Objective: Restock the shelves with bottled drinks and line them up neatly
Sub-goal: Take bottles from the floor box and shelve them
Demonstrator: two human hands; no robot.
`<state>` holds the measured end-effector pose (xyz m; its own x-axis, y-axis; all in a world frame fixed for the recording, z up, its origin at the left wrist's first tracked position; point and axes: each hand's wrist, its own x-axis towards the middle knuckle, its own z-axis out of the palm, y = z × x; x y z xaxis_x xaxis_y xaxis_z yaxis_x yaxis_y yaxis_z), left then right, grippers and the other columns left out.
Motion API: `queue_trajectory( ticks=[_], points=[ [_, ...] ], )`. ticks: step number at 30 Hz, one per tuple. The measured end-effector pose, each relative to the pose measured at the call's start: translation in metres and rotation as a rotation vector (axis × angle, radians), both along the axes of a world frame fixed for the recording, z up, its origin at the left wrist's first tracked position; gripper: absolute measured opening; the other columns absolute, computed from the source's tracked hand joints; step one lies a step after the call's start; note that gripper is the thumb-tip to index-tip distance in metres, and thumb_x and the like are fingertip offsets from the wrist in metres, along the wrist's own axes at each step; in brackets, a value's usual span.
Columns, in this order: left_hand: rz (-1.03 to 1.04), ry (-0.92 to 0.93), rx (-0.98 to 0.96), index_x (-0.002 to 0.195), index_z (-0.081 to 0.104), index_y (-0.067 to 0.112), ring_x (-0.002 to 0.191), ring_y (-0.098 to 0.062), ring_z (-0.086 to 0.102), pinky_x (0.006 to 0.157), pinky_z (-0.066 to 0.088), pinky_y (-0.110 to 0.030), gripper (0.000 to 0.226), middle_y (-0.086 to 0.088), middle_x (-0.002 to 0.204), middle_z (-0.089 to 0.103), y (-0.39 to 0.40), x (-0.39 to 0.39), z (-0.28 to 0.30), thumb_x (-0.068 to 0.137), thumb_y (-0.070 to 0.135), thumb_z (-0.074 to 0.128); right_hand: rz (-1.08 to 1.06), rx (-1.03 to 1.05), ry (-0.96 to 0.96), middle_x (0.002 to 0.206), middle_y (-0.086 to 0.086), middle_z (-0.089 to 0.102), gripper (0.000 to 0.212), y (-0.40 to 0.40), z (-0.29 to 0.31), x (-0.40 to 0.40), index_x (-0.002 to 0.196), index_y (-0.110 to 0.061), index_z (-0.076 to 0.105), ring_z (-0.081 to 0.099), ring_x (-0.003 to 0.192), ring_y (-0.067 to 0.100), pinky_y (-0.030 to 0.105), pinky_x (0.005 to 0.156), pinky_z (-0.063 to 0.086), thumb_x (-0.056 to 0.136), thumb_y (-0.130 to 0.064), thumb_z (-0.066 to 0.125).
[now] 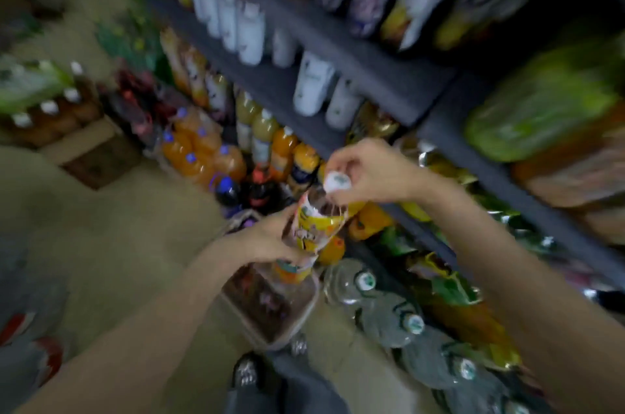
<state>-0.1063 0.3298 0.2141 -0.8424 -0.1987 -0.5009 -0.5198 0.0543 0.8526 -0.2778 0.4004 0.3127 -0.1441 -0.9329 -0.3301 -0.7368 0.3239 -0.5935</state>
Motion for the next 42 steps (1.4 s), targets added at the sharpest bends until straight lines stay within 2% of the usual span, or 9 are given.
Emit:
queue_trajectory(
  ticks=[4, 7, 11, 17, 22, 26, 30, 37, 42],
  points=[
    [0.005, 0.195, -0.077, 0.099, 0.055, 0.027, 0.088, -0.004, 0.064, 0.082, 0.051, -0.022, 0.054, 0.009, 0.097, 0.068, 0.004, -0.045, 0.127, 0.059, 0.005, 0.084, -0.321, -0.312, -0.126, 0.075, 0.005, 0.067, 0.014, 0.029, 0.126, -0.024, 0.076, -0.020, 0.065, 0.057, 0.070, 0.006, 0.035, 0.071, 0.051, 0.071, -0.013, 0.077],
    [-0.094, 0.265, -0.085, 0.100, 0.062, 0.022, 0.092, -0.010, 0.066, 0.080, 0.053, -0.025, 0.055, 0.007, 0.096, 0.072, 0.026, -0.067, 0.202, 0.052, 0.023, 0.088, -0.556, -0.538, -0.384, 0.084, 0.005, 0.063, 0.007, 0.079, 0.187, -0.031, 0.090, -0.015, 0.063, 0.057, 0.070, 0.008, 0.027, 0.073, 0.051, 0.084, -0.013, 0.066],
    [-0.179, 0.395, -0.122, 0.091, 0.062, 0.024, 0.074, 0.003, 0.064, 0.058, 0.045, -0.008, 0.032, 0.015, 0.079, 0.071, 0.080, -0.105, 0.277, 0.069, 0.008, 0.079, -0.677, -0.532, -0.486, 0.095, 0.002, 0.065, 0.026, 0.176, 0.224, -0.041, 0.104, -0.012, 0.064, 0.060, 0.086, 0.013, 0.035, 0.087, 0.050, 0.092, -0.031, 0.050],
    [-0.299, 0.532, -0.229, 0.093, 0.065, 0.028, 0.079, 0.000, 0.066, 0.071, 0.053, -0.017, 0.029, 0.018, 0.082, 0.072, 0.209, -0.185, 0.354, 0.069, 0.019, 0.079, -0.713, -0.618, -0.494, 0.109, -0.001, 0.067, 0.039, 0.332, 0.255, -0.073, 0.109, -0.021, 0.060, 0.064, 0.095, 0.014, 0.030, 0.081, 0.052, 0.082, -0.049, 0.063],
    [-0.397, 0.646, -0.204, 0.090, 0.065, 0.027, 0.077, 0.005, 0.065, 0.066, 0.050, -0.012, 0.032, 0.016, 0.084, 0.071, 0.347, -0.257, 0.381, 0.066, 0.013, 0.081, -0.725, -0.608, -0.220, 0.112, -0.005, 0.064, 0.056, 0.473, 0.284, -0.115, 0.121, -0.023, 0.049, 0.064, 0.097, 0.008, 0.025, 0.082, 0.053, 0.075, -0.004, 0.074],
    [-0.398, 0.760, -0.251, 0.091, 0.061, 0.025, 0.081, 0.000, 0.062, 0.076, 0.053, -0.016, 0.039, 0.008, 0.092, 0.069, 0.460, -0.311, 0.394, 0.063, 0.008, 0.083, -0.912, -0.667, 0.161, 0.107, -0.005, 0.066, 0.057, 0.549, 0.285, -0.158, 0.116, -0.021, 0.052, 0.063, 0.096, 0.014, 0.032, 0.083, 0.054, 0.068, -0.011, 0.081],
    [-0.365, 0.803, -0.296, 0.110, 0.060, 0.016, 0.101, -0.014, 0.061, 0.091, 0.048, -0.028, 0.051, -0.001, 0.108, 0.066, 0.529, -0.355, 0.395, 0.065, 0.013, 0.082, -1.094, -0.664, 0.441, 0.091, -0.008, 0.063, 0.048, 0.609, 0.285, -0.198, 0.103, -0.018, 0.058, 0.057, 0.085, 0.006, 0.009, 0.064, 0.044, 0.062, -0.017, 0.084],
    [-0.354, 0.653, -0.560, 0.137, 0.042, 0.021, 0.118, -0.012, 0.045, 0.084, 0.031, -0.010, 0.050, 0.003, 0.125, 0.047, 0.547, -0.391, 0.378, 0.090, 0.013, 0.057, -1.372, -0.621, 0.528, 0.120, 0.012, 0.055, 0.069, 0.685, 0.252, -0.265, 0.124, -0.006, 0.049, 0.038, 0.123, 0.028, 0.026, 0.082, 0.035, 0.065, -0.016, 0.083],
    [-0.395, 0.578, -0.762, 0.139, 0.037, 0.030, 0.135, -0.019, 0.032, 0.102, 0.029, -0.019, 0.055, -0.004, 0.149, 0.029, 0.553, -0.411, 0.359, 0.089, 0.016, 0.057, -1.475, -0.605, 0.376, 0.111, 0.014, 0.051, 0.055, 0.690, 0.250, -0.306, 0.111, -0.002, 0.052, 0.044, 0.113, 0.027, 0.026, 0.073, 0.035, 0.067, -0.016, 0.081]
  ],
)
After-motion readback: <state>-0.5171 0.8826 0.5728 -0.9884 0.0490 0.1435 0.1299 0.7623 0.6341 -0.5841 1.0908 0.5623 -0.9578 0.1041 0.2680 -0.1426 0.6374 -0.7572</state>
